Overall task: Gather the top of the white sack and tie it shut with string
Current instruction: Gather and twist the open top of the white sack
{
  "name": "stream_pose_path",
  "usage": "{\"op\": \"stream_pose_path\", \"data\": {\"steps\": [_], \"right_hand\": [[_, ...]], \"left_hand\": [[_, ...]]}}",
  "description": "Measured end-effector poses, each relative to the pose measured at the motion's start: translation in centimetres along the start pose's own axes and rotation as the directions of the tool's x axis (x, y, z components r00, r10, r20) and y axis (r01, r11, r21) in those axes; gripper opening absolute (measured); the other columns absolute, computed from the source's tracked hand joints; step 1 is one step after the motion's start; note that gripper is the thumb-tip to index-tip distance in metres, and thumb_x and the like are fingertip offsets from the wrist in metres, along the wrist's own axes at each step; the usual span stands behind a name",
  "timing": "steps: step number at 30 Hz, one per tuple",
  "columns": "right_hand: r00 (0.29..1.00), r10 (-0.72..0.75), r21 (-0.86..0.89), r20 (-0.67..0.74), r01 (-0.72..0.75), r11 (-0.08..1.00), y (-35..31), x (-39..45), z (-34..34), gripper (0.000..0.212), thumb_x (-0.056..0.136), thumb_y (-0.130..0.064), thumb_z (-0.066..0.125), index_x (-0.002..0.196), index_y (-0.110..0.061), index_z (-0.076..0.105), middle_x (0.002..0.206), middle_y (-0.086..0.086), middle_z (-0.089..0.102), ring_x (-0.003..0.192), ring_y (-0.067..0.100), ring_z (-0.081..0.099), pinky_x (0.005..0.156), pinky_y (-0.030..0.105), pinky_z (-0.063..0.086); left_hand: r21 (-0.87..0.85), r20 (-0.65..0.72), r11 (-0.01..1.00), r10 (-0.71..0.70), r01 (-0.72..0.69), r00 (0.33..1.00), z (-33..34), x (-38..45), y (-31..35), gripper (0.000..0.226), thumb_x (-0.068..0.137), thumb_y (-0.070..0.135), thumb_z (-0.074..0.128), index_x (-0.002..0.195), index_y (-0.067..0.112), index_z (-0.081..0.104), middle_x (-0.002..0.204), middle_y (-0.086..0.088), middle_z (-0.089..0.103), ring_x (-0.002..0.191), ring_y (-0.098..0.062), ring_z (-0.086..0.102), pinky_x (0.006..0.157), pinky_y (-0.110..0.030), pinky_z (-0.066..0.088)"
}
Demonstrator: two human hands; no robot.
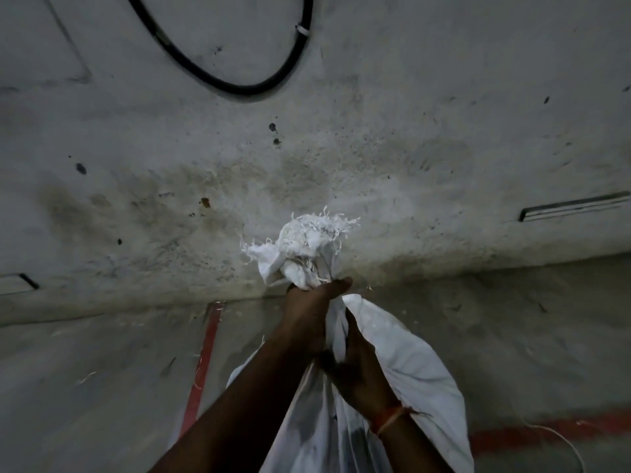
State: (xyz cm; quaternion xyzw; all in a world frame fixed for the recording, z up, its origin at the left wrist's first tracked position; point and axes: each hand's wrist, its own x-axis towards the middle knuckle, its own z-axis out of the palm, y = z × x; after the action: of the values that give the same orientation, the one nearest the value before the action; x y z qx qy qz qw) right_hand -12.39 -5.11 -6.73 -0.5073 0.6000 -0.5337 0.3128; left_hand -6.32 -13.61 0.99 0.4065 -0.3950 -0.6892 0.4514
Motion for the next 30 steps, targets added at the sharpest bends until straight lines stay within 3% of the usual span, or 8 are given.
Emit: {"op": "stream_pose_path", "data": {"steps": [4, 6, 8, 12, 15, 18, 22, 30], "right_hand": [[0.995, 0.098, 0.105, -0.035, -0.094, 0.990, 2.4, 1.1, 1.1, 0.057, 0.078, -0.044, 0.075, 0.128, -0.036, 0.048, 0.126, -0.015, 0.058, 0.115, -0.016, 0.055, 0.101, 0.015, 0.046], [0.993, 0.112, 0.158, -0.028, -0.106, 0.982, 2.4, 1.4, 1.0, 0.042, 0.088, -0.018, 0.072, 0.120, -0.038, 0.052, 0.117, -0.013, 0.063, 0.106, -0.022, 0.056, 0.094, 0.010, 0.048], [0.991, 0.131, 0.190, 0.017, -0.132, 0.973, 2.5, 2.0, 1.2, 0.039, 0.089, -0.016, 0.071, 0.113, -0.041, 0.054, 0.110, -0.018, 0.064, 0.103, -0.019, 0.060, 0.088, 0.007, 0.047], [0.979, 0.192, 0.326, 0.063, -0.202, 0.924, 2.9, 2.7, 1.1, 0.047, 0.072, -0.039, 0.073, 0.116, -0.023, 0.063, 0.109, 0.000, 0.072, 0.110, 0.018, 0.067, 0.102, 0.039, 0.051], [0.975, 0.206, 0.306, 0.080, -0.221, 0.926, 2.7, 2.8, 0.8, 0.036, 0.092, -0.031, 0.068, 0.126, -0.021, 0.063, 0.117, -0.004, 0.074, 0.113, 0.007, 0.067, 0.107, 0.039, 0.049], [0.973, 0.205, 0.311, 0.105, -0.228, 0.923, 3.0, 2.9, 0.8, 0.033, 0.094, -0.027, 0.066, 0.127, -0.022, 0.063, 0.118, -0.006, 0.074, 0.114, 0.004, 0.066, 0.108, 0.036, 0.047], [0.967, 0.228, 0.354, 0.116, -0.255, 0.900, 3.4, 3.3, 1.2, 0.040, 0.091, -0.035, 0.069, 0.129, -0.024, 0.063, 0.123, -0.005, 0.072, 0.120, 0.011, 0.064, 0.111, 0.043, 0.044], [0.959, 0.267, 0.409, 0.090, -0.280, 0.869, 4.6, 4.3, 1.7, 0.046, 0.084, -0.041, 0.071, 0.124, -0.019, 0.067, 0.120, 0.002, 0.074, 0.118, 0.019, 0.067, 0.110, 0.048, 0.045]], "left_hand": [[0.100, 0.091, 0.995, 0.000, -0.009, 0.996, -0.2, 0.3, -0.2, 0.033, 0.078, 0.003, 0.078, 0.110, 0.007, 0.070, 0.097, -0.012, 0.073, 0.086, -0.024, 0.072, 0.071, -0.034, 0.056], [0.213, 0.197, 0.974, 0.030, -0.072, 0.980, -1.2, 0.2, -0.4, 0.043, 0.082, 0.009, 0.076, 0.123, 0.010, 0.064, 0.114, -0.012, 0.072, 0.105, -0.026, 0.070, 0.085, -0.039, 0.057], [0.369, 0.231, 0.918, 0.059, -0.144, 0.971, -3.0, -0.2, -1.1, 0.058, 0.081, 0.019, 0.080, 0.133, 0.017, 0.056, 0.125, -0.003, 0.069, 0.116, -0.020, 0.065, 0.097, -0.044, 0.054], [0.532, 0.261, 0.826, 0.050, -0.187, 0.964, -7.1, -2.2, -4.0, 0.097, 0.069, 0.029, 0.086, 0.148, 0.032, 0.028, 0.141, 0.016, 0.053, 0.129, 0.002, 0.051, 0.097, -0.019, 0.049], [0.640, 0.353, 0.734, -0.018, -0.228, 0.935, -8.9, -3.9, -6.5, 0.106, 0.074, 0.021, 0.086, 0.148, 0.036, 0.011, 0.146, 0.032, 0.028, 0.133, 0.022, 0.029, 0.096, 0.002, 0.034], [0.676, 0.371, 0.659, 0.082, -0.330, 0.925, -9.9, -4.1, -9.5, 0.108, 0.072, 0.034, 0.088, 0.150, 0.038, 0.013, 0.155, 0.027, 0.026, 0.145, 0.007, 0.023, 0.117, -0.018, 0.027], [0.706, 0.330, 0.586, 0.224, -0.397, 0.917, -9.0, -2.6, -11.8, 0.115, 0.066, 0.041, 0.087, 0.155, 0.023, 0.016, 0.157, 0.009, 0.033, 0.147, -0.008, 0.027, 0.119, -0.046, 0.031], [0.811, 0.182, 0.472, 0.360, -0.347, 0.915, -7.0, -1.1, -13.2, 0.097, 0.069, 0.052, 0.070, 0.151, 0.024, 0.027, 0.142, 0.013, 0.042, 0.135, -0.002, 0.041, 0.108, -0.015, 0.031]]}}
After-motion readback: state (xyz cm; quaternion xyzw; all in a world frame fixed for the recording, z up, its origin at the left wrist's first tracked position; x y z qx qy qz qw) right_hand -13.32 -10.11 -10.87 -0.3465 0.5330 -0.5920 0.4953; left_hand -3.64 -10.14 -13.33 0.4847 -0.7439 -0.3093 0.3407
